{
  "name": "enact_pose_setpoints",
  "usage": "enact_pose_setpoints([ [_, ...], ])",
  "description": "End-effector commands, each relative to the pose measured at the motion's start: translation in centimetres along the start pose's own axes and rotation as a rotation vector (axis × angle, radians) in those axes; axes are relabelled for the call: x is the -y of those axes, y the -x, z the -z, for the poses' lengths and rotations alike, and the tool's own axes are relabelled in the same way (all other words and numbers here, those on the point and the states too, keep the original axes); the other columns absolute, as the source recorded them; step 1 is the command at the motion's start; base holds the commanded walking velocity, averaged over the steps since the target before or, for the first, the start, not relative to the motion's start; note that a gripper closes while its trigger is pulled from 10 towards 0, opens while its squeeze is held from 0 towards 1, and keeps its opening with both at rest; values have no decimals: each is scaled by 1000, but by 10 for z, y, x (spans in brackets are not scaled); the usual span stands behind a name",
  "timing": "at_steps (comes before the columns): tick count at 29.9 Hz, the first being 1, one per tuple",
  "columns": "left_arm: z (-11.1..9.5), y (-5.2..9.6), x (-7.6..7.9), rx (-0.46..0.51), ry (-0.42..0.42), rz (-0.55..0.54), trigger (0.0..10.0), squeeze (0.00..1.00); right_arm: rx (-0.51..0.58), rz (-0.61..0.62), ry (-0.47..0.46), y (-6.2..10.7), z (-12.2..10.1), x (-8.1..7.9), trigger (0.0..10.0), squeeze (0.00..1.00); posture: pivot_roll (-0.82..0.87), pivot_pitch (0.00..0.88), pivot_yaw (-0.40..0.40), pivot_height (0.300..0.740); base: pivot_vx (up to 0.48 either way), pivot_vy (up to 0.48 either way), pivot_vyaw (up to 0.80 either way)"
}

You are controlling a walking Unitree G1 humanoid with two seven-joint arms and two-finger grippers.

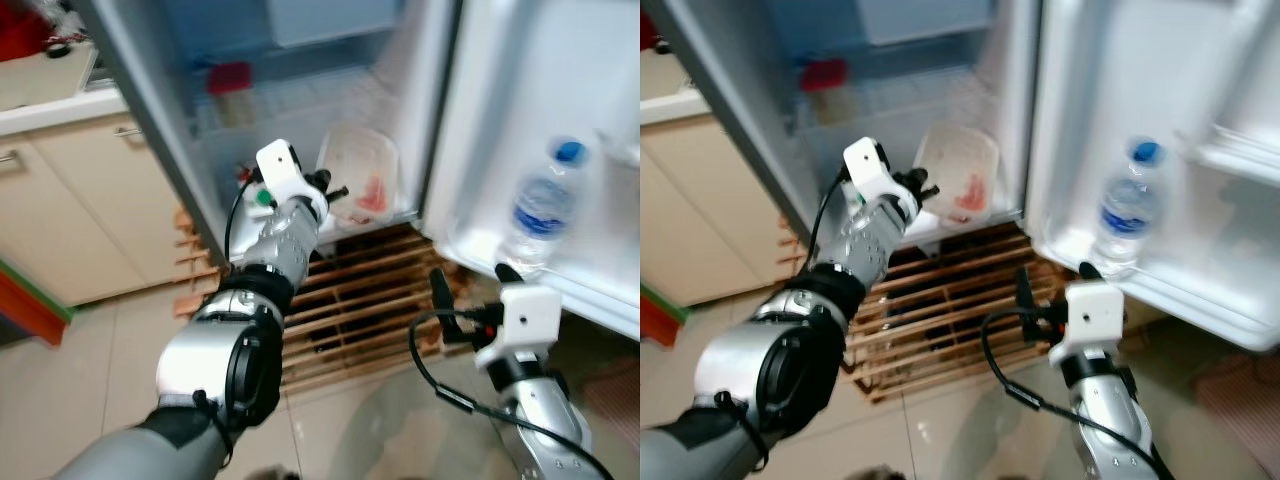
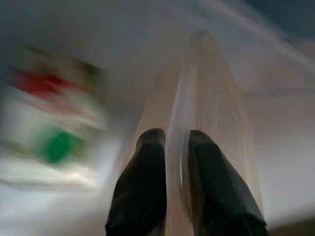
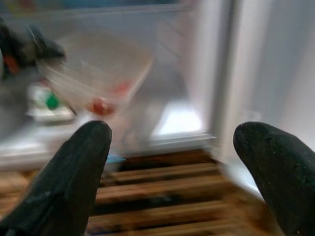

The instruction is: Restocking fridge

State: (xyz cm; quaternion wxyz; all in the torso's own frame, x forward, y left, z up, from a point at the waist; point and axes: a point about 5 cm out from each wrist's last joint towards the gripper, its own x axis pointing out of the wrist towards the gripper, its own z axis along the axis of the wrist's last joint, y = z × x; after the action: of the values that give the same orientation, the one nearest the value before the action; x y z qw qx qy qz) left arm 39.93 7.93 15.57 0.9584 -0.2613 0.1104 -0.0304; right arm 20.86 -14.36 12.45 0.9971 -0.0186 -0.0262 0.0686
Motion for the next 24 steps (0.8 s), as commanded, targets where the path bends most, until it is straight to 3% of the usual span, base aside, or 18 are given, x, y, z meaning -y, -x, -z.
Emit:
enact_pose_setpoints([
  [1, -3, -1, 14, 16, -20, 21, 10000, 0, -22, 8, 6, 5, 3, 4, 10000, 0, -229, 67, 99, 740, 0, 0, 0],
  [9, -4, -1, 29, 20, 7, 58, 10000, 0, -20, 3, 8, 11, -5, 1, 10000, 0, -274, 142, 109, 740, 0, 0, 0],
  [13, 10, 0, 40, -26, 92, 76, 10000, 0, -64, 11, 9, 30, -4, 0, 10000, 0, -317, 184, 115, 740, 0, 0, 0],
  [18, 14, 1, 40, -15, 104, 51, 10000, 0, -101, 22, 11, 48, -6, -4, 10000, 0, -377, 229, 111, 740, 0, 0, 0],
  [20, 16, 2, 40, 10, 112, 39, 10000, 0, -129, 30, 17, 67, -12, -5, 10000, 0, -446, 272, 91, 740, 0, 0, 0],
  [24, 16, 3, 39, 31, 106, 24, 10000, 0, -172, 52, 19, 85, -16, -4, 10000, 0, -471, 295, 83, 740, 0, 0, 0],
])
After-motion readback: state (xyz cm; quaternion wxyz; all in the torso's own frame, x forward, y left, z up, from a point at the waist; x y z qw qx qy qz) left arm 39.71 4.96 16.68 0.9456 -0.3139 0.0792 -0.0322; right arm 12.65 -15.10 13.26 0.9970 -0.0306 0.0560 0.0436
